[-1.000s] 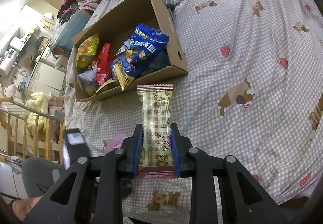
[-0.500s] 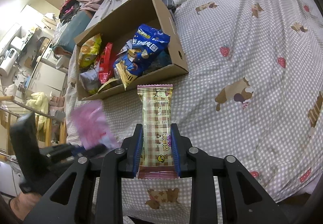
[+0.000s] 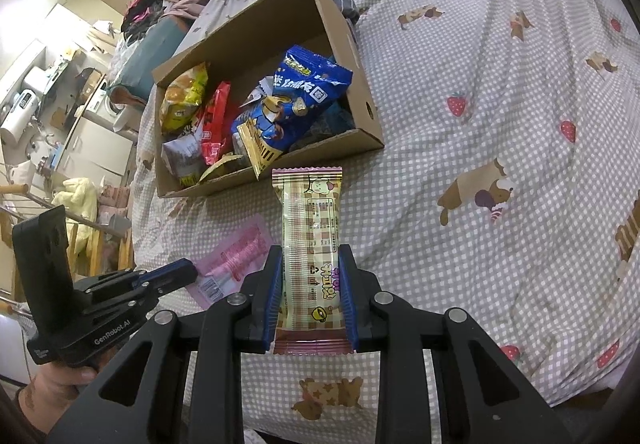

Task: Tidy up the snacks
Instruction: 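Release the wafer bar into the box with the right tool while the left drops the packet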

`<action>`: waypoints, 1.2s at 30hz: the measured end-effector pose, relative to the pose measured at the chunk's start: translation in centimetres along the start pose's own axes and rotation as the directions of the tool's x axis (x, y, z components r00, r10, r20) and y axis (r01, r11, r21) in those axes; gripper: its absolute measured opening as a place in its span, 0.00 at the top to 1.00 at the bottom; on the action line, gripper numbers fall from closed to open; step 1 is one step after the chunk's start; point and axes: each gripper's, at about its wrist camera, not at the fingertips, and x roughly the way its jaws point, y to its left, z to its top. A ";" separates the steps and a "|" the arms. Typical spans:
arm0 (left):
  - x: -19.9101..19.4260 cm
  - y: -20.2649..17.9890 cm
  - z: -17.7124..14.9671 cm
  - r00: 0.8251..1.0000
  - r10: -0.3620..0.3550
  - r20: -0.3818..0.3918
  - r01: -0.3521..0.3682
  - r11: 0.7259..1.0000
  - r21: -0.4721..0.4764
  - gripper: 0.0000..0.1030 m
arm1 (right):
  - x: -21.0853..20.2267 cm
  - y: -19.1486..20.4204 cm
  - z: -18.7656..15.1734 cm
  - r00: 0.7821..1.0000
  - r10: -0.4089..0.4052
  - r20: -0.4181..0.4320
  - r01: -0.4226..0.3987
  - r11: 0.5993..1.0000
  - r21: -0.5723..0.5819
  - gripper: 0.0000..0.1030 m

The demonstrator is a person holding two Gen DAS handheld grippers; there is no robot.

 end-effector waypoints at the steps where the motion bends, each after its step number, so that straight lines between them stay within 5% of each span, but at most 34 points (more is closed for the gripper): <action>1: -0.3 0.0 0.1 1.000 -0.003 0.008 0.003 1.000 -0.002 1.00 | 0.0 -0.1 0.0 1.000 0.001 -0.002 -0.001 1.000 0.003 0.73; 20: -11.2 0.7 5.2 0.961 -0.039 0.273 0.047 0.999 -0.022 1.00 | -2.7 1.7 0.7 0.991 0.103 0.080 -0.099 0.994 -0.044 0.73; 27: -12.9 1.1 10.4 0.939 0.011 0.344 -0.009 1.000 -0.009 1.00 | -4.3 3.8 5.5 0.981 0.126 0.147 -0.112 0.989 -0.098 0.73; 36: -9.2 1.6 16.3 0.937 0.076 0.340 -0.078 0.997 -0.008 1.00 | -0.9 5.6 13.0 0.985 0.100 0.141 -0.081 0.987 -0.137 0.73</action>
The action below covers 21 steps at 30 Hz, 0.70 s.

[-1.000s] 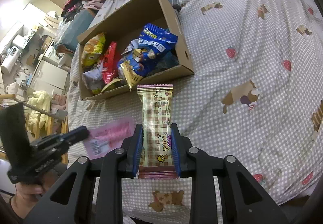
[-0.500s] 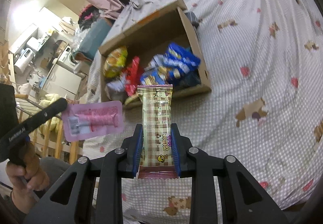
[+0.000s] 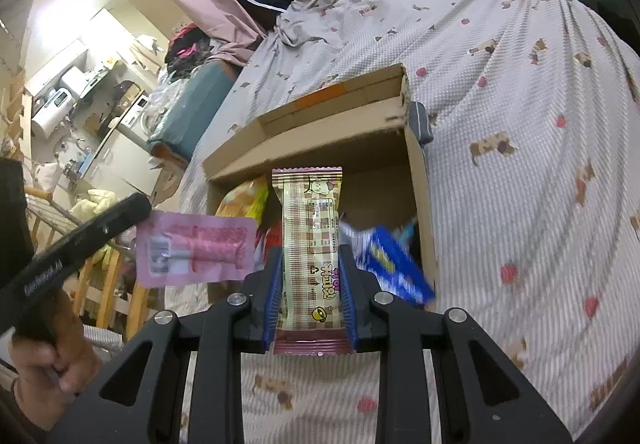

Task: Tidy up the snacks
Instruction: 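Release the wafer bar into the box with the right tool while the left drops the packet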

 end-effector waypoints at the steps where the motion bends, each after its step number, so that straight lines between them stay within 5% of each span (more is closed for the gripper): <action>1: 0.9 0.1 0.3 1.000 0.002 0.001 -0.002 1.000 -0.004 1.00 | 0.7 -0.2 0.5 1.000 -0.004 -0.005 0.004 1.000 0.003 0.73; 10: 5.8 -0.6 1.3 0.999 0.026 -0.025 -0.025 0.999 0.038 1.00 | 6.0 -2.5 1.4 0.998 -0.014 -0.054 0.016 0.999 0.048 0.73; 21: 8.4 0.0 -0.2 0.992 0.106 -0.069 -0.103 0.994 0.041 1.00 | 6.6 -4.0 2.0 0.998 0.005 -0.059 -0.001 0.997 0.079 0.70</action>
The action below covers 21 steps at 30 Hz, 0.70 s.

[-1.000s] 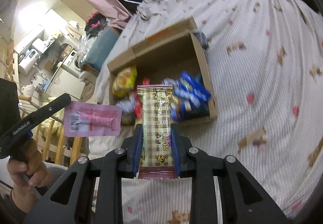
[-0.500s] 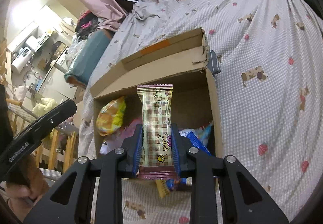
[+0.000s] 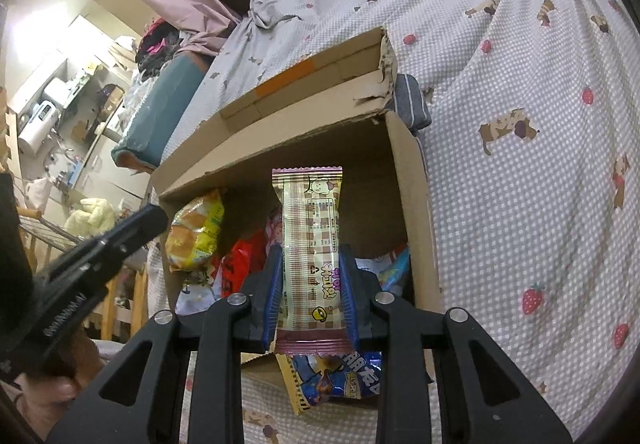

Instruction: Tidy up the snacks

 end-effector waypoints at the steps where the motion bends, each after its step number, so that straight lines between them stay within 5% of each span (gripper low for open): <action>1: 0.1 0.2 -0.1 1.000 -0.002 -0.002 0.002 1.000 -0.006 1.00 | -0.1 0.0 0.0 1.000 0.009 0.003 -0.009 1.000 0.002 0.70; 6: -0.1 0.6 -0.4 1.000 -0.005 -0.020 0.005 1.000 -0.029 1.00 | -0.8 0.1 0.2 0.999 0.042 0.018 -0.042 0.999 0.004 0.67; 9: -0.3 0.7 -0.7 1.000 -0.003 -0.028 0.002 1.000 -0.029 1.00 | -1.5 0.0 0.2 0.998 0.045 0.036 -0.045 0.999 0.013 0.24; 11: -0.5 0.8 -1.0 0.999 0.003 -0.033 -0.004 0.999 -0.033 0.99 | -2.0 0.0 0.2 0.997 0.049 0.055 -0.050 0.999 0.016 0.20; 14: -0.9 1.1 -1.4 0.999 0.022 -0.024 -0.023 0.998 -0.055 0.76 | -2.4 0.3 0.0 0.997 0.044 0.060 -0.044 0.999 0.003 0.20; 16: -1.5 1.4 -1.7 0.999 0.032 -0.004 -0.032 0.997 -0.076 0.50 | -3.0 0.6 -0.2 0.997 0.035 0.075 -0.034 0.999 -0.006 0.20; 21: -3.6 2.0 -2.7 0.994 0.102 0.039 -0.099 0.991 -0.090 0.42 | -4.8 2.2 -1.1 0.992 -0.016 0.124 0.024 0.997 -0.067 0.11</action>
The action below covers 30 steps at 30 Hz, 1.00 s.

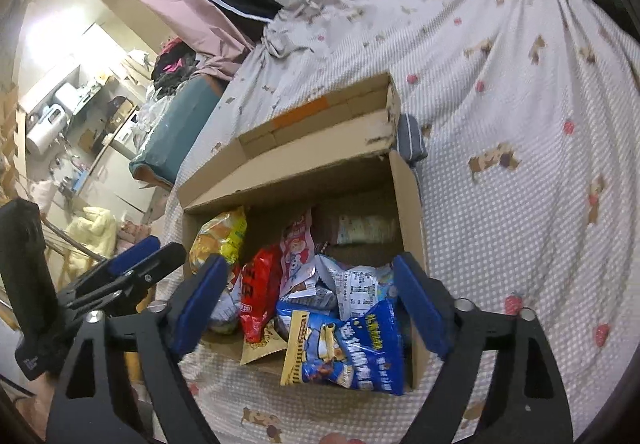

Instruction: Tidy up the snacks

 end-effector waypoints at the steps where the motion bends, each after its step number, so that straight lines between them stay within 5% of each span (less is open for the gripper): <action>1: -0.4 0.2 -0.2 1.000 0.008 0.008 -0.008 1.000 -0.003 0.42 | -0.4 0.4 -0.1 1.000 -0.008 0.013 0.008 1.000 -0.014 0.10; 6: -2.9 1.4 -2.1 0.996 0.061 0.065 -0.061 0.998 0.003 0.42 | -2.4 1.7 -2.0 0.998 -0.036 0.052 0.039 0.998 -0.056 0.07; 9: -4.3 2.2 -3.4 0.993 0.083 0.081 -0.082 0.997 -0.010 0.19 | -3.3 2.3 -3.8 0.998 -0.048 0.046 0.051 0.996 -0.074 0.06; 15: -6.6 3.5 -6.6 0.994 0.079 0.080 -0.075 0.996 -0.050 0.17 | -5.7 3.8 -7.0 0.992 -0.093 0.089 0.104 0.986 -0.127 0.04; 19: -8.1 3.8 -8.9 0.991 0.088 0.098 -0.083 0.995 -0.056 0.04 | -7.3 4.7 -9.2 0.981 -0.147 0.130 0.166 0.975 -0.150 0.04; 30: -11.5 4.8 -14.2 0.988 0.115 0.099 -0.103 0.987 -0.120 0.03 | -9.0 5.7 -13.3 0.972 -0.190 0.141 0.210 0.968 -0.140 0.00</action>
